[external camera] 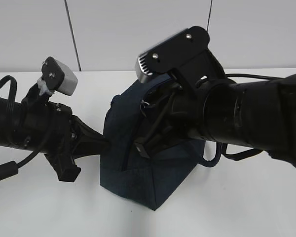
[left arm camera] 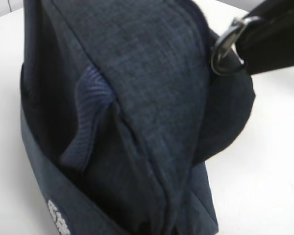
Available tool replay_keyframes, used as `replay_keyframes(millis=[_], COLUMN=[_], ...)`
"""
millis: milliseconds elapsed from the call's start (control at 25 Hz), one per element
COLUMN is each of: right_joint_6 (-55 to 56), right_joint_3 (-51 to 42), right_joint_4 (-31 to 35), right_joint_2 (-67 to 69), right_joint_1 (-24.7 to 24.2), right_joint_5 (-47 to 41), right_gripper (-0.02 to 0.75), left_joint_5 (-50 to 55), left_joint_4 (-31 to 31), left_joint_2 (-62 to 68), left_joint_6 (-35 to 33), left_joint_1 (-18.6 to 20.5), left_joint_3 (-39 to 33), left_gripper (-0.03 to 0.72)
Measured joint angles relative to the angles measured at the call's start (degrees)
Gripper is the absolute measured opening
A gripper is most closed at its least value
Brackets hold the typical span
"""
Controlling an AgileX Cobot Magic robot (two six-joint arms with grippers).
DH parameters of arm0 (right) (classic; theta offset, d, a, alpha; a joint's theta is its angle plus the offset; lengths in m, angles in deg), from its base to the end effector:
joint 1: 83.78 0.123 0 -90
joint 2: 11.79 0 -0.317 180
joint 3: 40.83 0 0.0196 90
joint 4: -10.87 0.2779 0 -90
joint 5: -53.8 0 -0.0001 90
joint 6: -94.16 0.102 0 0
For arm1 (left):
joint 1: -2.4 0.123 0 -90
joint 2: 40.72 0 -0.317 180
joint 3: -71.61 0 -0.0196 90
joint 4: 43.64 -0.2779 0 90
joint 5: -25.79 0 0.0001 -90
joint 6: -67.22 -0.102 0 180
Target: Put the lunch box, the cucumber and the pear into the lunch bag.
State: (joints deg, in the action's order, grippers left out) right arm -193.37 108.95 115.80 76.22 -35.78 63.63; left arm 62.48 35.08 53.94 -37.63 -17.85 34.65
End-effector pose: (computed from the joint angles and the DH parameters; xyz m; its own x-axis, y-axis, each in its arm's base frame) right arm 0.2330 0.2337 0.2741 -0.3156 -0.4119 -0.8548 -0.6519 0.7488 -0.1202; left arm 0.2605 -0.1599 0.2058 -0.3230 0.5355 -0.7803 0.9019 0.4240 -0.0824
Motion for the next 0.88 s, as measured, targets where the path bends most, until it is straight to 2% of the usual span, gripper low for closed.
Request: replay_keyframes(millis=[880], right_joint_6=[-2.0], right_joint_3=[2.6], right_joint_4=[1.6], right_joint_2=[-3.0], right_joint_1=[0.2], right_joint_5=[4.8], right_gripper=[0.006], left_joint_5=[0.7], left_joint_4=[0.4], left_joint_2=[-0.5], left_joint_6=[0.1], left_joint_1=[0.0], left_joint_3=[0.5], left_gripper=[-0.012])
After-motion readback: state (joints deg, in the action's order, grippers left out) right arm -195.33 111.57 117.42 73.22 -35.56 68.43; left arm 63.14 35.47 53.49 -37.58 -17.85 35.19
